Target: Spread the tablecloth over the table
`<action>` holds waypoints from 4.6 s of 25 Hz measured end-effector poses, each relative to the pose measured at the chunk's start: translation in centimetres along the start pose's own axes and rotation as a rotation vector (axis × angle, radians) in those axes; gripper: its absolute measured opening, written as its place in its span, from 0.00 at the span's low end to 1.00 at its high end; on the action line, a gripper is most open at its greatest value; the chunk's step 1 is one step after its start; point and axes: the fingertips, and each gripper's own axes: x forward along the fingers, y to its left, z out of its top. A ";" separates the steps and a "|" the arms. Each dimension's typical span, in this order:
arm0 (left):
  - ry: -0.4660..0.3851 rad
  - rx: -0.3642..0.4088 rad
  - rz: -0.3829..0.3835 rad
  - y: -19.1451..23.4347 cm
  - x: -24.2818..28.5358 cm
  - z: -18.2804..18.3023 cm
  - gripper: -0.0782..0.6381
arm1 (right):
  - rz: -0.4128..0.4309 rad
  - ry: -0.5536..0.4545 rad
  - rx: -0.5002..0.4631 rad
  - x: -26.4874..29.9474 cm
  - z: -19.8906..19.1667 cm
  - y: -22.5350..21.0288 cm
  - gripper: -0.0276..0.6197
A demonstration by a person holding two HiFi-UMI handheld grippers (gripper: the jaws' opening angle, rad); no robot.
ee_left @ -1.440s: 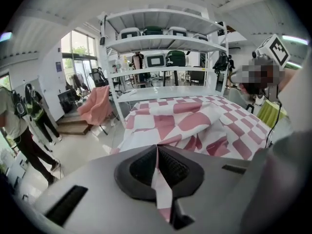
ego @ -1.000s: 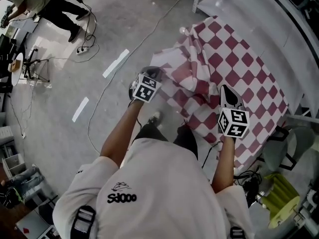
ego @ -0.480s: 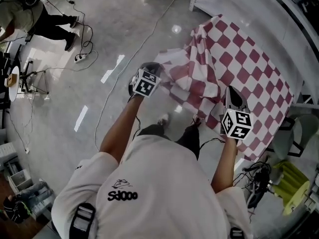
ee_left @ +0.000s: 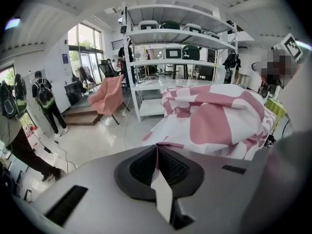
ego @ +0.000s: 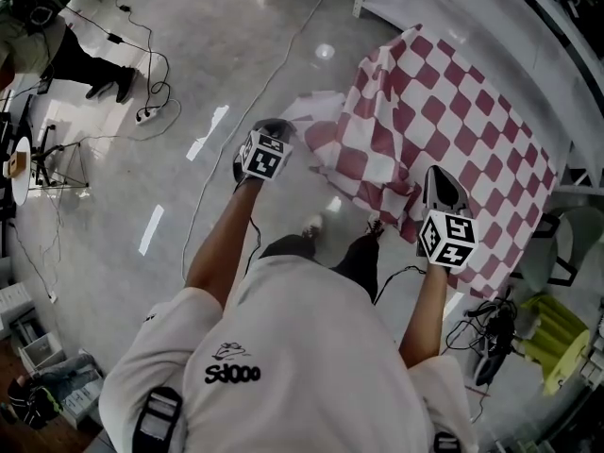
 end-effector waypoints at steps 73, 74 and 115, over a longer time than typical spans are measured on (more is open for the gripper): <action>0.184 -0.164 -0.300 -7.0 2.6 -16.6 0.32 | 0.186 0.152 -0.125 7.9 -3.5 12.4 0.08; 0.190 -0.156 -0.333 -8.5 2.7 -16.9 0.32 | 0.174 0.155 -0.115 7.4 -3.9 11.9 0.08; 0.084 -0.144 -0.249 -19.4 5.9 -18.3 0.15 | 0.052 0.163 0.043 -6.3 -16.8 5.8 0.08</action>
